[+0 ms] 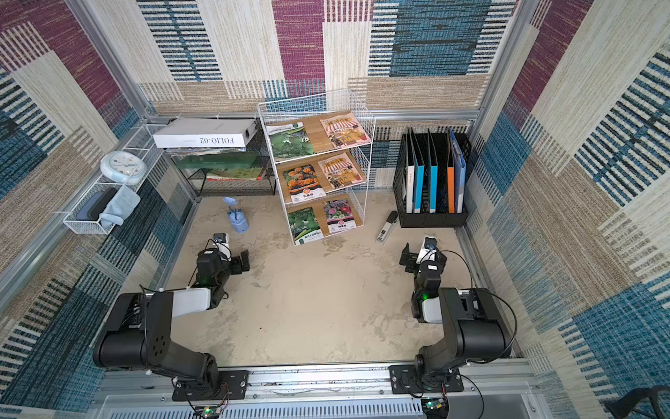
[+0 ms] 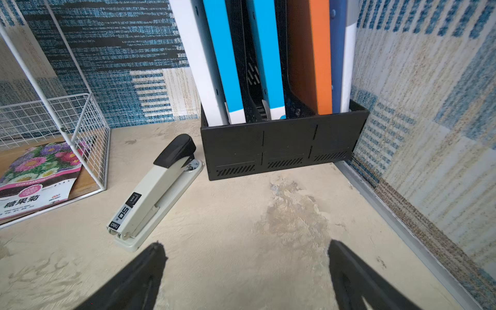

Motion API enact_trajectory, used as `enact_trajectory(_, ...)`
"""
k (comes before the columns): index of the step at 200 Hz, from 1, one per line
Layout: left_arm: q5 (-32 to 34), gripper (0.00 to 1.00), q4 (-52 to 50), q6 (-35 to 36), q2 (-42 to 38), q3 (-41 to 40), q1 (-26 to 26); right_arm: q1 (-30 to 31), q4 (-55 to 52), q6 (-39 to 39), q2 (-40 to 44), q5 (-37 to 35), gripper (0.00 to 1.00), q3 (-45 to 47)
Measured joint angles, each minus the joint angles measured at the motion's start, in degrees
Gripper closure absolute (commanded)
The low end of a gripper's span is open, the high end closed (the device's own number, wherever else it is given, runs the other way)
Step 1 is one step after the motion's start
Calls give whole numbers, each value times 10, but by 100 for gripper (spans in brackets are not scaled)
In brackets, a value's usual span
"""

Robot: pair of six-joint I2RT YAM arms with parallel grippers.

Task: Take the seed bag off the shelf
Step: Adjust the shelf at the center of the board.

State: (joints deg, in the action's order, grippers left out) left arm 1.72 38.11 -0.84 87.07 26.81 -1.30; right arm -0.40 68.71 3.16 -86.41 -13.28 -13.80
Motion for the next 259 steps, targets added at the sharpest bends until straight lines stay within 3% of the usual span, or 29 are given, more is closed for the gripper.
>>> enact_trajectory(242, 0, 1, 0, 0, 0, 0, 0, 0, 0, 0, 0, 0, 0, 0)
enact_trajectory(259, 0, 1, 0, 0, 0, 0, 0, 0, 0, 0, 0, 0, 4, 0)
